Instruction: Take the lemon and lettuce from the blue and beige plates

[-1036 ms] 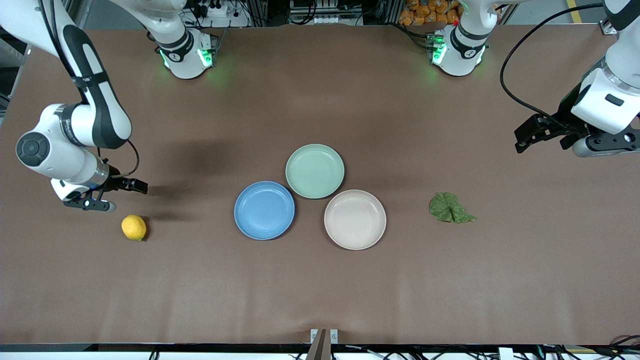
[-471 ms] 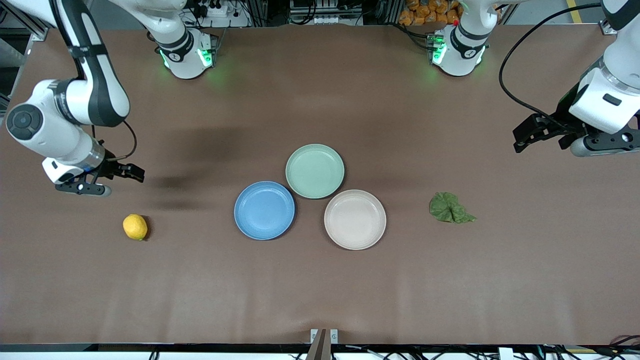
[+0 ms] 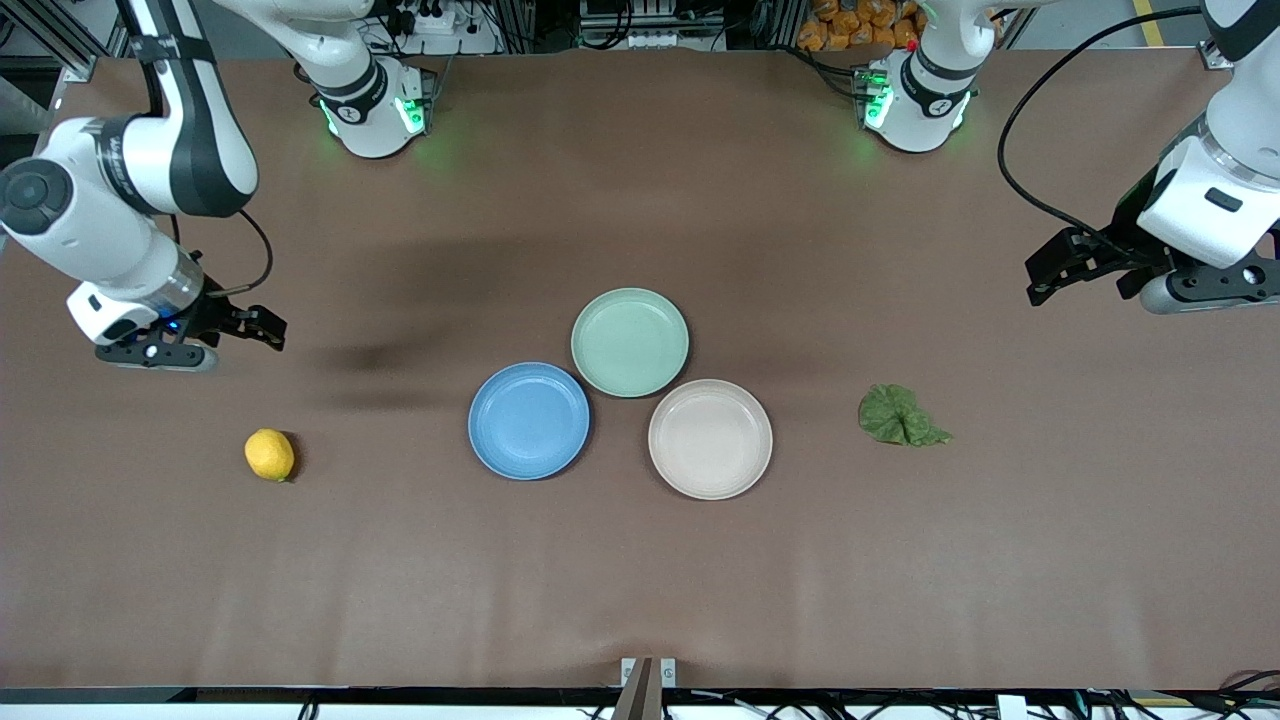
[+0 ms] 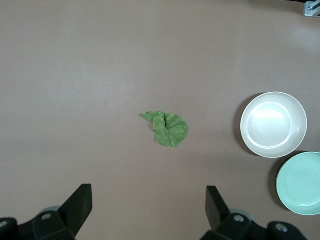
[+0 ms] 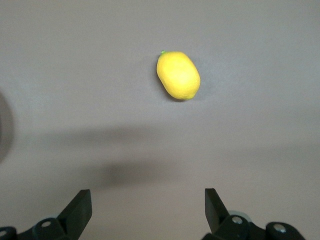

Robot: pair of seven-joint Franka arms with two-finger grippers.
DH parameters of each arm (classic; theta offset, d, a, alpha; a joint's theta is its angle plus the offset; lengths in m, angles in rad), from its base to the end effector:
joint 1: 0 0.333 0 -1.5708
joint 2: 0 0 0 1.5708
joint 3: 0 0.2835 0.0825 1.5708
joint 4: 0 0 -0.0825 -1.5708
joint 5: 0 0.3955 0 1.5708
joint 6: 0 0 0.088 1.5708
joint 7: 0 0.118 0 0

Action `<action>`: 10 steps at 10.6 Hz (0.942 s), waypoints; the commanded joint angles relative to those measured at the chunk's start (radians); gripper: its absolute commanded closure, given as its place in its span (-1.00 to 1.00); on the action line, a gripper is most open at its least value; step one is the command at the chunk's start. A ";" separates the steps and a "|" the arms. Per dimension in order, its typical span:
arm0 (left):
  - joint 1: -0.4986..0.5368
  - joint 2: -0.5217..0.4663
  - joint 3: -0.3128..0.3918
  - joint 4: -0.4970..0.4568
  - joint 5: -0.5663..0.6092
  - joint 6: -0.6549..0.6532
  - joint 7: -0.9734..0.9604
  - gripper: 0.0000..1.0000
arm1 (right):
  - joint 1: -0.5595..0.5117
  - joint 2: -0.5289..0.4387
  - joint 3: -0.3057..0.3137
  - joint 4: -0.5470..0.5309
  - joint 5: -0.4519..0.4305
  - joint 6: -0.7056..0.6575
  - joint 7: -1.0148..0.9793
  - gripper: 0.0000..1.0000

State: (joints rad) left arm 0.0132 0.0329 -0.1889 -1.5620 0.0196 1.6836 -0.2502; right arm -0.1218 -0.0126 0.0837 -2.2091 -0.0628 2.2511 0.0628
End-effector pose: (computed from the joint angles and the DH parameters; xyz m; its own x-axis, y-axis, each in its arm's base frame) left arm 0.5787 -0.0990 0.5772 0.9932 0.0736 0.0897 0.0731 -0.9973 0.0091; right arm 0.5417 -0.0229 0.3398 0.9965 -0.0612 0.0566 -0.0640 -0.9968 0.0485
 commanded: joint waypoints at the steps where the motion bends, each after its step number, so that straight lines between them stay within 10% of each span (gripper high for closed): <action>1: 0.007 -0.011 -0.001 -0.010 -0.024 0.002 0.028 -1.00 | 0.010 -0.062 -0.002 0.038 -0.008 -0.068 -0.029 -1.00; 4: 0.007 -0.013 -0.001 -0.010 -0.024 0.001 0.028 -1.00 | 0.024 -0.055 -0.005 0.351 -0.008 -0.423 -0.037 -1.00; 10: 0.007 -0.011 0.000 0.005 -0.013 0.001 0.034 -1.00 | 0.024 -0.050 -0.025 0.638 0.081 -0.669 -0.061 -1.00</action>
State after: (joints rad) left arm 0.0132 0.0329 -0.1889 -1.5615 0.0195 1.6849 -0.2493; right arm -0.1011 -0.0828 0.0754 -1.6156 -0.0103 1.6163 0.0193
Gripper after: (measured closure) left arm 0.000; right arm 0.000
